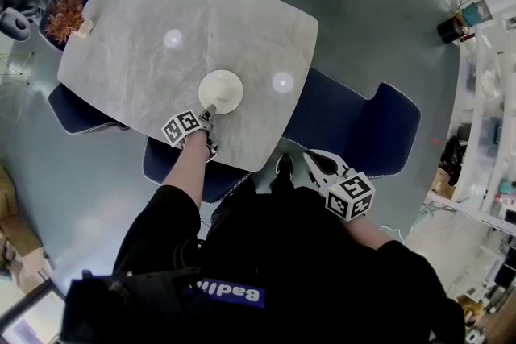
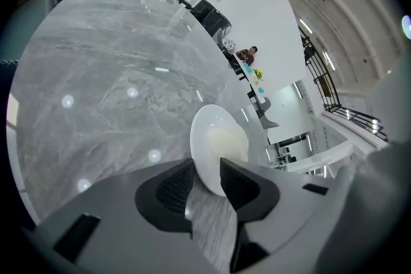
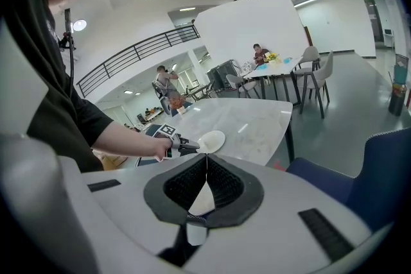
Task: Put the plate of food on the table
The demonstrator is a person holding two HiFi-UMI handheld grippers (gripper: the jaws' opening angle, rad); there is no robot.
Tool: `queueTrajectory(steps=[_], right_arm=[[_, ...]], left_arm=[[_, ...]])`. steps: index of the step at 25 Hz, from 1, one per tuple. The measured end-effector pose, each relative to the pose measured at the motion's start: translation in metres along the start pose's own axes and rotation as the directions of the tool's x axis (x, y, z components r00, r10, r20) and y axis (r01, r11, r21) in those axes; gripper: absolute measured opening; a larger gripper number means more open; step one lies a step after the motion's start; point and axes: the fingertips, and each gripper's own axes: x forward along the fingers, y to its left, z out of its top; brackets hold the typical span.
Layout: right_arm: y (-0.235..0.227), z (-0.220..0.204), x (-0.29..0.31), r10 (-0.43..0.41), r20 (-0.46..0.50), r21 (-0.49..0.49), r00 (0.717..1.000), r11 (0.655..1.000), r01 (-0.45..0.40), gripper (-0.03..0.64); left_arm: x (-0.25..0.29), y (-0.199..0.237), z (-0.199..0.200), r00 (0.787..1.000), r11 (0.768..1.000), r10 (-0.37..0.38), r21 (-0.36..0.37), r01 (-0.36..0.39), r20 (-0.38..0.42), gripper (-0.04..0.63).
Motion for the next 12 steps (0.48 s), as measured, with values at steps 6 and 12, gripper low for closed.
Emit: queueTrajectory(steps=[6, 12], right_arm=[[0.005, 0.007, 0.001, 0.031, 0.007, -0.017, 1.000, 0.999, -0.031, 0.011], [0.015, 0.015, 0.009, 0.091, 0.008, -0.052, 0.996, 0.995, -0.090, 0.011]], left_arm=[[-0.015, -0.005, -0.004, 0.998, 0.998, -0.055, -0.036, 0.055, -0.003, 0.118], [-0.052, -0.039, -0.006, 0.976, 0.978, -0.198, -0.051, 0.203, 0.088, 0.118]])
